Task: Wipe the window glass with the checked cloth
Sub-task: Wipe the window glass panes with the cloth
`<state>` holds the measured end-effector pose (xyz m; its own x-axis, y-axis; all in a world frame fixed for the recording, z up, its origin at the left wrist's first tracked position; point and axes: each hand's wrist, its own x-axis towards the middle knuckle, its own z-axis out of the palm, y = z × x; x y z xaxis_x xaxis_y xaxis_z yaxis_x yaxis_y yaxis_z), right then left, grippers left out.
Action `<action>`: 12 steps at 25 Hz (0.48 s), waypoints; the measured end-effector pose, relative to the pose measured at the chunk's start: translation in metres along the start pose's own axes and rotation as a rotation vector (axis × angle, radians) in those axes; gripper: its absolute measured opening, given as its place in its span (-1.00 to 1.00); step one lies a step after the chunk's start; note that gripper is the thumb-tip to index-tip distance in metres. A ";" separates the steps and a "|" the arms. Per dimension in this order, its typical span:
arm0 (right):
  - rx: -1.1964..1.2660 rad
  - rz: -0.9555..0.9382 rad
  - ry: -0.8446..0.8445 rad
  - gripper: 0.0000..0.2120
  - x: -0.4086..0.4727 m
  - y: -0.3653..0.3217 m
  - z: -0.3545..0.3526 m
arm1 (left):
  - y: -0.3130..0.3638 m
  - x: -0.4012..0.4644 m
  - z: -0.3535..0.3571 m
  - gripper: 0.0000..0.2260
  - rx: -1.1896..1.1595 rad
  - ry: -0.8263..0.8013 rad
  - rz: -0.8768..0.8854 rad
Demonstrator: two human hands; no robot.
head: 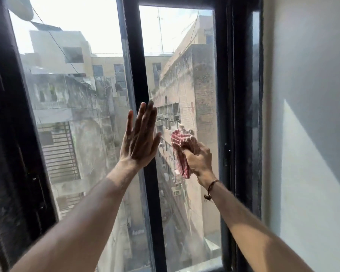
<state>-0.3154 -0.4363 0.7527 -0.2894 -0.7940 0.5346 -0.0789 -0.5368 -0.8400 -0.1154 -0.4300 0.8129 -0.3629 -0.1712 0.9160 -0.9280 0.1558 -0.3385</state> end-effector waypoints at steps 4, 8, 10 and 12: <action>-0.179 -0.173 0.331 -0.52 0.025 0.027 0.012 | 0.016 0.001 0.031 -0.38 0.140 0.008 -0.067; -0.435 -0.527 0.470 -0.56 0.033 0.050 0.021 | 0.012 0.002 0.049 -0.34 0.195 0.085 -0.088; -0.484 -0.717 0.408 -0.47 0.032 0.054 0.040 | 0.010 0.002 0.055 -0.33 0.208 0.113 -0.085; -0.491 -0.739 0.305 -0.43 0.028 0.059 0.057 | 0.009 0.001 0.060 -0.33 0.220 0.138 -0.076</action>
<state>-0.2738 -0.5065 0.7230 -0.2371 -0.1536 0.9593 -0.7162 -0.6395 -0.2794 -0.1286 -0.4869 0.7976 -0.2904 -0.0379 0.9562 -0.9537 -0.0700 -0.2924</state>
